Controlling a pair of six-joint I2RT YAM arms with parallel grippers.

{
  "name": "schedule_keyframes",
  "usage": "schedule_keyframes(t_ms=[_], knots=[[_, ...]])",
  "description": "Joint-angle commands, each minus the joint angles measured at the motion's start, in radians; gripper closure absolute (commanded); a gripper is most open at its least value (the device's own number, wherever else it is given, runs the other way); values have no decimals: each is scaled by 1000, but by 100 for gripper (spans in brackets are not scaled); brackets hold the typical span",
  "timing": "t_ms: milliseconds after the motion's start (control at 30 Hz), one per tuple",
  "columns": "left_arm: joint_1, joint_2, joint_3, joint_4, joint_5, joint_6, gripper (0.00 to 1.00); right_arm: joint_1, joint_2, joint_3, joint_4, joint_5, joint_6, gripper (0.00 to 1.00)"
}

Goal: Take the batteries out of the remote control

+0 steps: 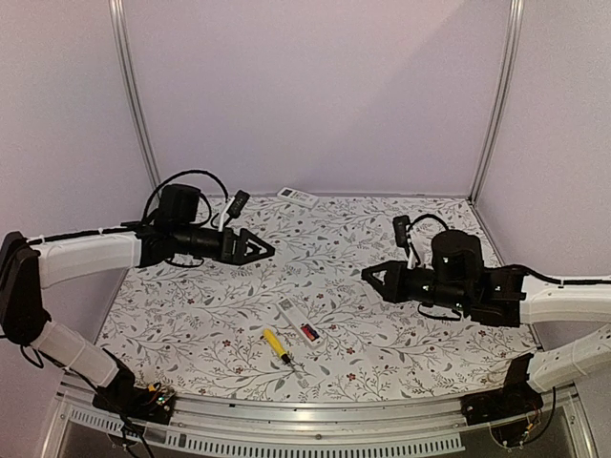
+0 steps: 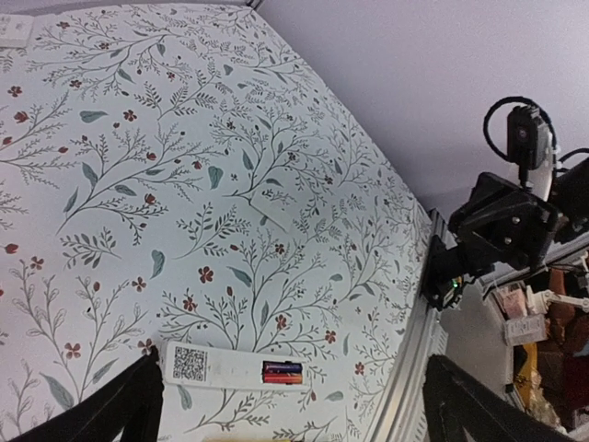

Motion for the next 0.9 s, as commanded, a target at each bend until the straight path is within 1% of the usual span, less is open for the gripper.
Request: schedule_keyframes(t_ms=[0,100,167,233,300,333,500,600,700,867], knots=[[1,-59,-2,-68,-48,46,2,50,39,-6,-50,-55,-49,83],[15,-93,-26,-82,-85,38,1,91,84,1,-48,-60,-37,77],[32,-118,-41,-89,-103,34,1,115,132,24,-49,-58,-24,69],[64,-144,-40,-111,-111,39,1,153,188,78,-77,-23,-18,61],[97,-167,-27,-137,-114,51,1,187,270,150,-108,2,-18,57],[113,-179,-21,-149,-116,58,0,201,315,190,-155,14,-20,56],[147,-254,-34,-175,-231,79,0,252,535,387,-224,15,-28,51],[156,-291,-66,-156,-239,66,0,279,659,517,-289,18,-46,48],[159,-316,-68,-163,-243,64,0,297,756,633,-356,21,-63,46],[164,-357,-76,-166,-256,62,0,314,904,769,-440,36,-84,45]])
